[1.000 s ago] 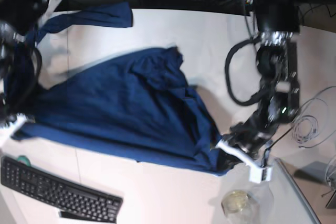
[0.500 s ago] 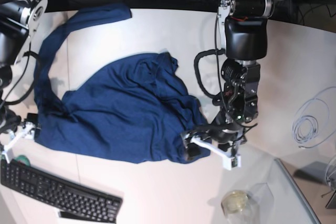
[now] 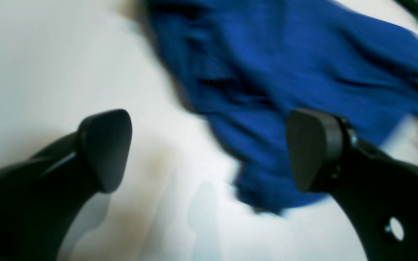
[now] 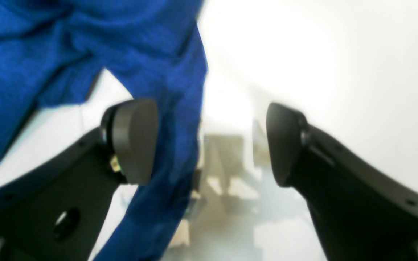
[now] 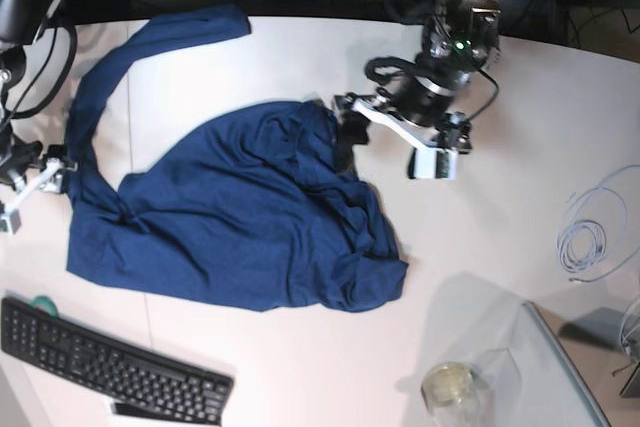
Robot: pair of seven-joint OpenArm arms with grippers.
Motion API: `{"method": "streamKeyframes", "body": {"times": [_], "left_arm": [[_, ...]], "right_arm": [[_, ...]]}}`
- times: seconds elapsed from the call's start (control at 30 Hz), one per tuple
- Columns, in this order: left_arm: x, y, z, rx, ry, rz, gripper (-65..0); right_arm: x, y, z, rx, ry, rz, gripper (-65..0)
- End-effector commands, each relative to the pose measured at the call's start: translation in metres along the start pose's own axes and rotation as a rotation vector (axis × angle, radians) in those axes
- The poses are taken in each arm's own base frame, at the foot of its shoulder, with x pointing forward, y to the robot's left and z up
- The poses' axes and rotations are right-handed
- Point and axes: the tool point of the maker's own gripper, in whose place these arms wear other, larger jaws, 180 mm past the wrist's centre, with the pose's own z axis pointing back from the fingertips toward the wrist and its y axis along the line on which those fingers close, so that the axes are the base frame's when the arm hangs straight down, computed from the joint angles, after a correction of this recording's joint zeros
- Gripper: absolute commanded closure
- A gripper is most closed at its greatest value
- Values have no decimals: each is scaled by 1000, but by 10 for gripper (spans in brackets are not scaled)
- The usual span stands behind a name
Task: Layout the t-shirt on the table in an organized manner, then fold the t-shirt properly
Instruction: 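Pull the grasped shirt edge with the left gripper away from the right gripper, then lift the shirt with both grippers and lay it flat on the table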
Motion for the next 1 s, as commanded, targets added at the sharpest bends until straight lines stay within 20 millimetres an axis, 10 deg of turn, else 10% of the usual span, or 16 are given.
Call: {"method": "streamKeyframes", "body": {"times": [0.0,0.13,0.63,0.87,0.97], "left_arm": [[-2,-8,0,-20,-6,8,-650],[-46,-32,-11,-80,107,20,-650],[-103,-64,-51,-144,216,48,-650],[-101,-59,-51,-132,213,45,0],[-99,-47,-49,-101,203,62,0]], "right_arm": [[14,-12,5,-24,-41,3,-438],[14,-10,5,-21,-41,1,-438],[21,-10,-34,43,-71,-106,-440],[35,5,-38,74,-86,-63,-441],[38,26,-40,123,-77,15,-441]]}}
